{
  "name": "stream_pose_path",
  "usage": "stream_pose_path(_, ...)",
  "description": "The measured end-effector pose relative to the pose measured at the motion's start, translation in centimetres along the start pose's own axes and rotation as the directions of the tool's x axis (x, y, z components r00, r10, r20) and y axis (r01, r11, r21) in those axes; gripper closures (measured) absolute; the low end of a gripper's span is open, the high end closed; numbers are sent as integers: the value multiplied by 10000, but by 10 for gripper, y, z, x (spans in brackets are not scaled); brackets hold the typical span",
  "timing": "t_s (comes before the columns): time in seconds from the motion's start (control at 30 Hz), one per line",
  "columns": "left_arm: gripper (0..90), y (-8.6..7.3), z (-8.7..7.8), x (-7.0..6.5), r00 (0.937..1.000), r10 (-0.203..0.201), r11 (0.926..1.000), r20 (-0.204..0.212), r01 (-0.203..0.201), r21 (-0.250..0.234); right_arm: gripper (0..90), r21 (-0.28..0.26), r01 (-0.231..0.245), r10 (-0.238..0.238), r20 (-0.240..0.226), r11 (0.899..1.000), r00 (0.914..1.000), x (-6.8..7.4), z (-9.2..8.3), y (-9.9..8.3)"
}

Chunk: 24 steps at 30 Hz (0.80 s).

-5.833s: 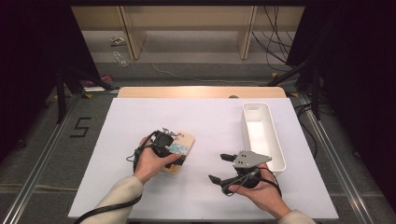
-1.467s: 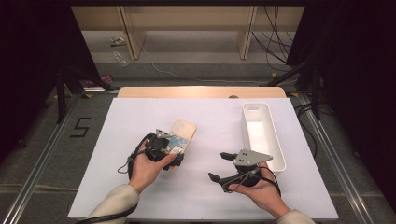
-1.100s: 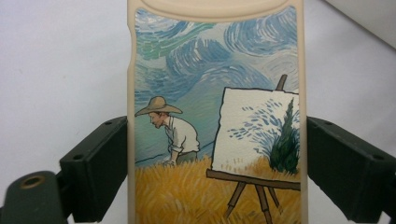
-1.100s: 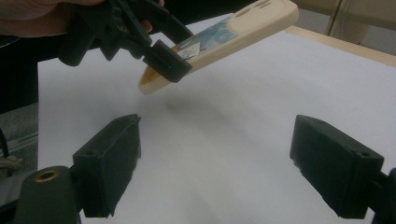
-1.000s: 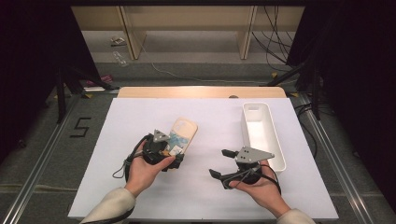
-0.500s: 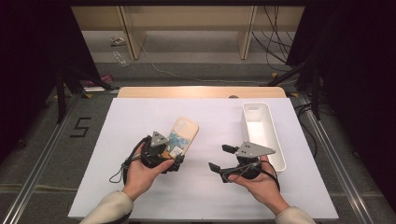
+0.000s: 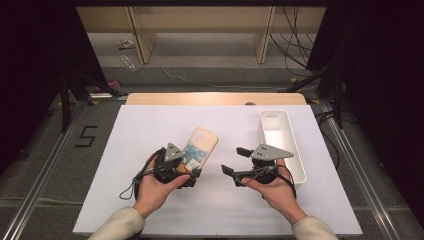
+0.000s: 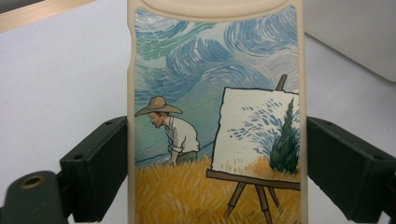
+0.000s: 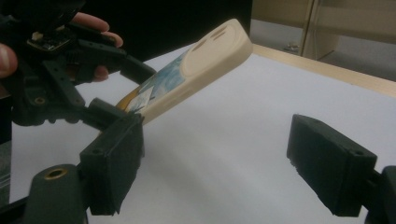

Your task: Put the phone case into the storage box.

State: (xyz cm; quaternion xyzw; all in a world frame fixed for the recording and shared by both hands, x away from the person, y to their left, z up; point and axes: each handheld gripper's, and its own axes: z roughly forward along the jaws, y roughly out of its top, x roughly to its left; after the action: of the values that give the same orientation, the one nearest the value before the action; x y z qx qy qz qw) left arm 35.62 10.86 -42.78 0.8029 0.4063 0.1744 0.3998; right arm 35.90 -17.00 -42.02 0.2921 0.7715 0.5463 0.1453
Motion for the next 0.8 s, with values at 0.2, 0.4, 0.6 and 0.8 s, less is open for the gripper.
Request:
stream_pose_path(0.2, 112, -1, 1, -4, 10000, 52, 10000, 72, -52, -84, 199, -178, -135, 136, 71, 9998, 9999, -4, 3, 10)
stream_pose_path(0.4, 112, -1, 2, -7, 9998, 134, 9998, 124, -132, -126, 200, -410, -329, 337, 191, 9986, 9992, -9, 6, 19)
stream_pose_path(0.6, 112, -1, 2, -10, 9996, 217, 9996, 169, -214, -180, 200, -525, -499, 512, 234, 9974, 9984, -13, 10, 23)
stream_pose_path(0.8, 113, -1, 3, -15, 9992, 316, 9993, 242, -312, -183, 202, -508, -658, 672, 259, 9965, 9974, -17, 14, 25)
